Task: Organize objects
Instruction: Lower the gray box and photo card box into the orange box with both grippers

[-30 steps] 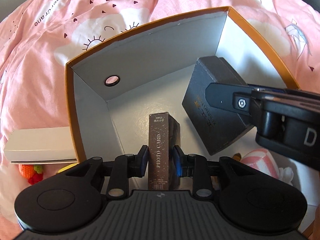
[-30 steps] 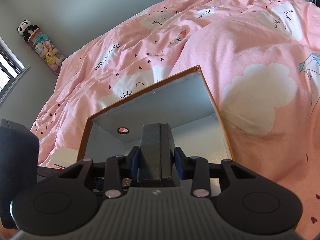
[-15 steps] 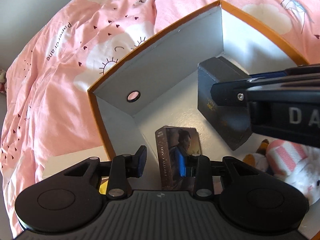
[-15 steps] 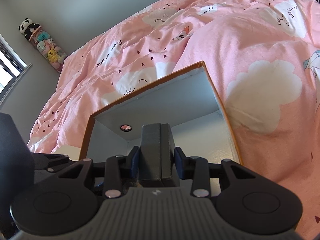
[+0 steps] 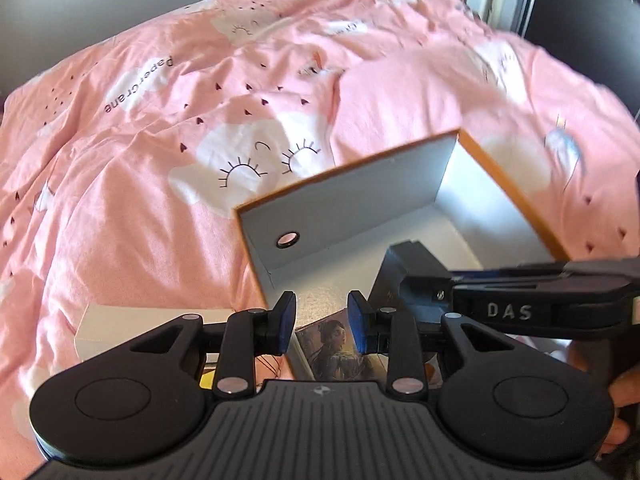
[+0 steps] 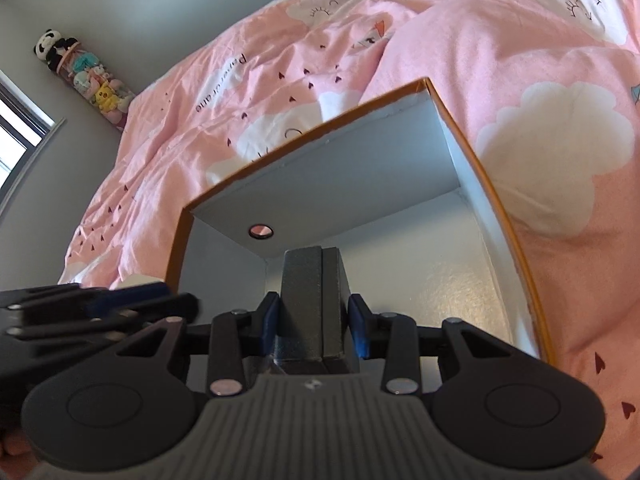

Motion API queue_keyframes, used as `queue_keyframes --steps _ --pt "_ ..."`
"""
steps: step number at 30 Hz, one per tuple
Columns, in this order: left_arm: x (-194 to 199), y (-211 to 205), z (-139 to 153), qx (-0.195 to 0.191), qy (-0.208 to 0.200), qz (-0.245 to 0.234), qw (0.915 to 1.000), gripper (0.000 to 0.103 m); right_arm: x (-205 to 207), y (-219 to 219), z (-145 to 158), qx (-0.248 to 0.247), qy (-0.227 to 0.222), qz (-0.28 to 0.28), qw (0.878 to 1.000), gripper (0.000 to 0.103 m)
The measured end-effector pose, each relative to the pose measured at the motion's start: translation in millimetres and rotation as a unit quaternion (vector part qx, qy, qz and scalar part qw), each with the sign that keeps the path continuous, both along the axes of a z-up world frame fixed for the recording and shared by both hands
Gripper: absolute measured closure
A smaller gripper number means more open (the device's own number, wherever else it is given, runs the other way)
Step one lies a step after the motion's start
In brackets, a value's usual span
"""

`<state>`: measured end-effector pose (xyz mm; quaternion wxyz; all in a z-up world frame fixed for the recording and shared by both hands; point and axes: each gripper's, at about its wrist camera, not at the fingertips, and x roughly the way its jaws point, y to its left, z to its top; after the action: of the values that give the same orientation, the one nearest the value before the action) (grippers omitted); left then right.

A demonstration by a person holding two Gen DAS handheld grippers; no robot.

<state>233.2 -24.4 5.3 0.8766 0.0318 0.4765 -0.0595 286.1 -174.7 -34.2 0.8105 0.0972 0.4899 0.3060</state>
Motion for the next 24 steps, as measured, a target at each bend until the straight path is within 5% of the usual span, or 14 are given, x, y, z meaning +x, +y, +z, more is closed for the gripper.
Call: queue_keyframes --steps 9,14,24 --pt "-8.6 52.2 0.0 -0.073 -0.014 0.079 0.994 0.066 10.1 1.6 -15.0 0.003 0.063 -0.012 0.998 0.065" --pt "-11.6 67.3 -6.0 -0.089 -0.013 0.095 0.9914 0.066 10.0 13.1 -12.7 -0.081 0.049 0.021 0.995 0.062" --pt "-16.0 86.5 -22.0 -0.103 0.006 0.114 0.9881 0.066 13.0 39.9 -19.4 -0.219 0.008 0.098 0.971 0.036"
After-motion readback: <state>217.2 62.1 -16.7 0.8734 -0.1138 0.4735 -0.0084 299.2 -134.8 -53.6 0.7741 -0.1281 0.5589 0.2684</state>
